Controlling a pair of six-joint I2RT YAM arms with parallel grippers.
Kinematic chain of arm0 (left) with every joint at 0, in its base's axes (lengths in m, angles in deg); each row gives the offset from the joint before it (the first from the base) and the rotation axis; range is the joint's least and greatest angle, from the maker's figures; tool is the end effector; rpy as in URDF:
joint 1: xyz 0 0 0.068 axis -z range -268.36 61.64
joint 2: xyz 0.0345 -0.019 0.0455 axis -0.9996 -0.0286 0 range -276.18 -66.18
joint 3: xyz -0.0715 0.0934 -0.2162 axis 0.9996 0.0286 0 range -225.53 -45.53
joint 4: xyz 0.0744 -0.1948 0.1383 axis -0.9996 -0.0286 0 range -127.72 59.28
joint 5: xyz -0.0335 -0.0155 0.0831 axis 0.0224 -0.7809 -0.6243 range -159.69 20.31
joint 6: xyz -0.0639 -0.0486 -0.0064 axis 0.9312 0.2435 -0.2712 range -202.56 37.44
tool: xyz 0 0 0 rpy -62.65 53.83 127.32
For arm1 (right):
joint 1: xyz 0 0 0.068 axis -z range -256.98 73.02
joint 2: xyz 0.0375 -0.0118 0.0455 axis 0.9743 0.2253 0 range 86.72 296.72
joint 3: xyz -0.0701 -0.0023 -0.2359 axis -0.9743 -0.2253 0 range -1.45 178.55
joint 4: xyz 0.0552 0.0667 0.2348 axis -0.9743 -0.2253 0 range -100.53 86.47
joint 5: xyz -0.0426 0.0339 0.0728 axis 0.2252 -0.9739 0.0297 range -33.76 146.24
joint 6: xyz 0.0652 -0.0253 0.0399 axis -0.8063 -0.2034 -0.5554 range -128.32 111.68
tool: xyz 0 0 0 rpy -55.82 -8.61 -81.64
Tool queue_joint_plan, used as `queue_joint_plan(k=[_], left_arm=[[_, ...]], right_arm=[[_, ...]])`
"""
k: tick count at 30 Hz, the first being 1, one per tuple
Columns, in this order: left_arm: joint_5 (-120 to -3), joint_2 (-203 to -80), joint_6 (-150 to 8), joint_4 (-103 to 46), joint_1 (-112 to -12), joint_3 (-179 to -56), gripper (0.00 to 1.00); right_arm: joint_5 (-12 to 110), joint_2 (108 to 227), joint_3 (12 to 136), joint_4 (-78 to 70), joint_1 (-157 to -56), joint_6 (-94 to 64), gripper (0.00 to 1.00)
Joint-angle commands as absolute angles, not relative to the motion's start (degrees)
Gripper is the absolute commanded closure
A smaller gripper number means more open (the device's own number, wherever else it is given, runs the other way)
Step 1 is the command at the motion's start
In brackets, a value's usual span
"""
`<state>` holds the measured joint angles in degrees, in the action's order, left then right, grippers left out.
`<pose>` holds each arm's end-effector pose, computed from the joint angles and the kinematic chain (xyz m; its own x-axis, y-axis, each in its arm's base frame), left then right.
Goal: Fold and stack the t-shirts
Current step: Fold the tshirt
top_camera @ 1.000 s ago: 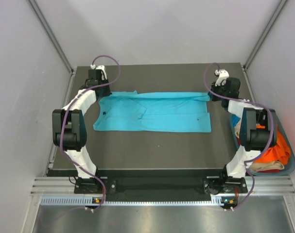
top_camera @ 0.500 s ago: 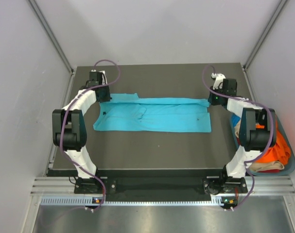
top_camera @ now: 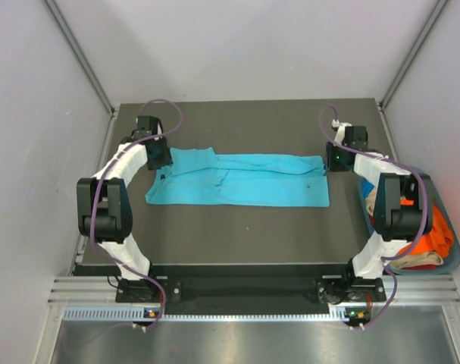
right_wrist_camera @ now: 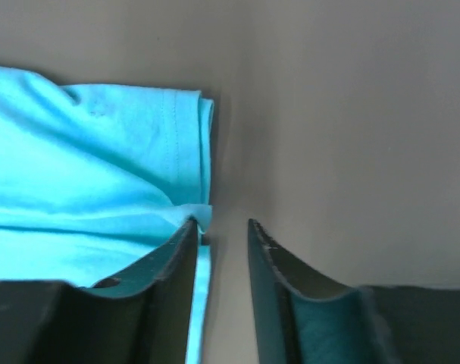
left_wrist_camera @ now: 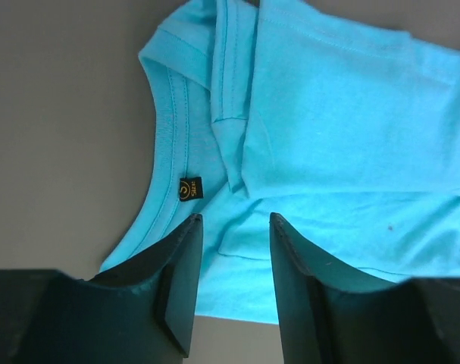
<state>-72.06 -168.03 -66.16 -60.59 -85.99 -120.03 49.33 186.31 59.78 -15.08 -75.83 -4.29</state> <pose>0.3805 -0.0128 0.1704 -0.8112 -0.2487 -0.5292 -0.2191 0.9684 -0.1194 0.3715 0.0009 0.1394 -0.7589 -0.0546 -0.6490 -0.1112 0.9927 0.0465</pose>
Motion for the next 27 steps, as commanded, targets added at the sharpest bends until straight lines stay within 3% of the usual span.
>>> queue_joint_plan(k=[1,7,11,19,27], left_arm=[[-72.69,-162.43,-63.4,-61.14,-85.81,-121.03,0.54],[-63.72,-165.84,-61.29,-58.84,-85.9,-123.84,0.49],[-65.2,-169.54,-60.5,-61.65,-85.9,-127.97,0.49],[-64.76,-174.64,-60.76,-62.97,-86.25,-126.57,0.49],[-66.0,-178.15,-60.94,-61.22,-86.16,-126.66,0.5]], right_arm=[[49.48,182.61,63.5,-17.77,-76.54,-11.29,0.66],[50.78,186.38,70.78,-23.45,-79.61,-22.02,0.63],[53.6,189.02,73.61,-26.29,-79.61,-26.86,0.67],[60.02,189.9,71.85,-27.09,-79.53,-29.41,0.65],[58.27,191.48,70.18,-25.94,-79.44,-30.73,0.68]])
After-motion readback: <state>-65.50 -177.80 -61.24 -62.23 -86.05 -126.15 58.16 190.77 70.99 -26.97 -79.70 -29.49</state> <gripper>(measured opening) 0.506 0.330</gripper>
